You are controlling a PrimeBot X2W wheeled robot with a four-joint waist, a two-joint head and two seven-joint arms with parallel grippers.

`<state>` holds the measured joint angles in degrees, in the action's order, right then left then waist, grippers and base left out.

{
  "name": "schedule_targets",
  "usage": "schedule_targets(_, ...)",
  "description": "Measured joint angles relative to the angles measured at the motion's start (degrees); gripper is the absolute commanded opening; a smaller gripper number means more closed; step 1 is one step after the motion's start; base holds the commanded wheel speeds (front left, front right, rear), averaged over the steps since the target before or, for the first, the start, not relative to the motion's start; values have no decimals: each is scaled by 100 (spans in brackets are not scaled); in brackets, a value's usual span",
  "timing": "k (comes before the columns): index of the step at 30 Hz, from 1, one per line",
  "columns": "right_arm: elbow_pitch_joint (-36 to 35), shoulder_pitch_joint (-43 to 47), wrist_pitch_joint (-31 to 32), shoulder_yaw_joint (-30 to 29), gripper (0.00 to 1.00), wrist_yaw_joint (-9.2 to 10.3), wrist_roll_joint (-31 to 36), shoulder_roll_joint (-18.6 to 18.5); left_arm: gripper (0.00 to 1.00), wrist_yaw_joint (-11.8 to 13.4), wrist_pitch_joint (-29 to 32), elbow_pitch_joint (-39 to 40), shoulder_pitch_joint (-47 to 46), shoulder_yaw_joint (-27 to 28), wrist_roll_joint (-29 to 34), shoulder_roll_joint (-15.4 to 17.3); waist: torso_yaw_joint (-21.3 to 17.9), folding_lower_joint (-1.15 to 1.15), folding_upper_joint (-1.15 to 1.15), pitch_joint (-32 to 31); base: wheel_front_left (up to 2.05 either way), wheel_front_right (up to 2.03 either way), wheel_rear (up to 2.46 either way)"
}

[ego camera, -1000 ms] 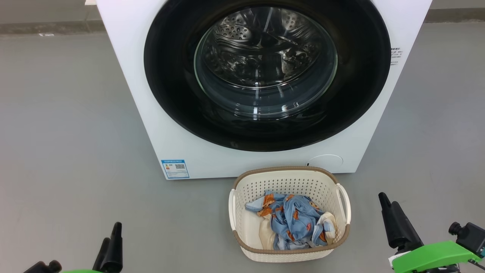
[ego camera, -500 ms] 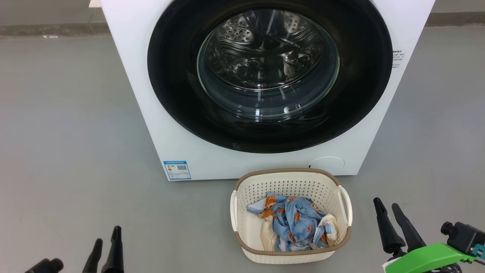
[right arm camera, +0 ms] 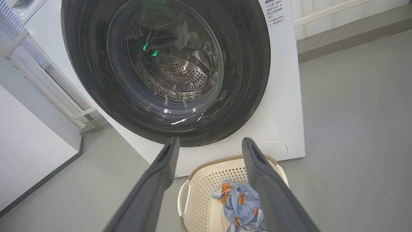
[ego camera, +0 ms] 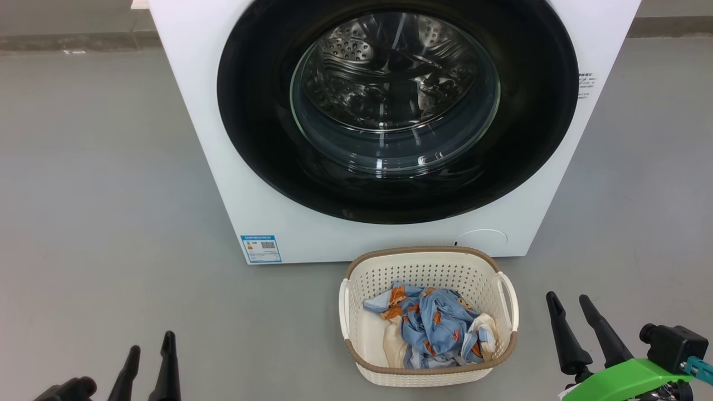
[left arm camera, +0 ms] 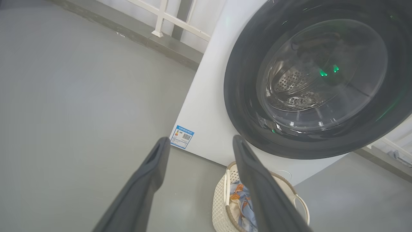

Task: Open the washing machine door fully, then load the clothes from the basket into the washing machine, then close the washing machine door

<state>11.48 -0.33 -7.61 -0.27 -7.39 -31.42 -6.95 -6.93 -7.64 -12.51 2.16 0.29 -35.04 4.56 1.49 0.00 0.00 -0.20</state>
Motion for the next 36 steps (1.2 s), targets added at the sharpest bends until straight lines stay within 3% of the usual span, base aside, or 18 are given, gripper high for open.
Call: schedule_targets(36,-398,255,-571,-266,100,0,2522,44,100,-42,-593,309,261,41,2458,180,-18,0,0,-8,0,0,0)
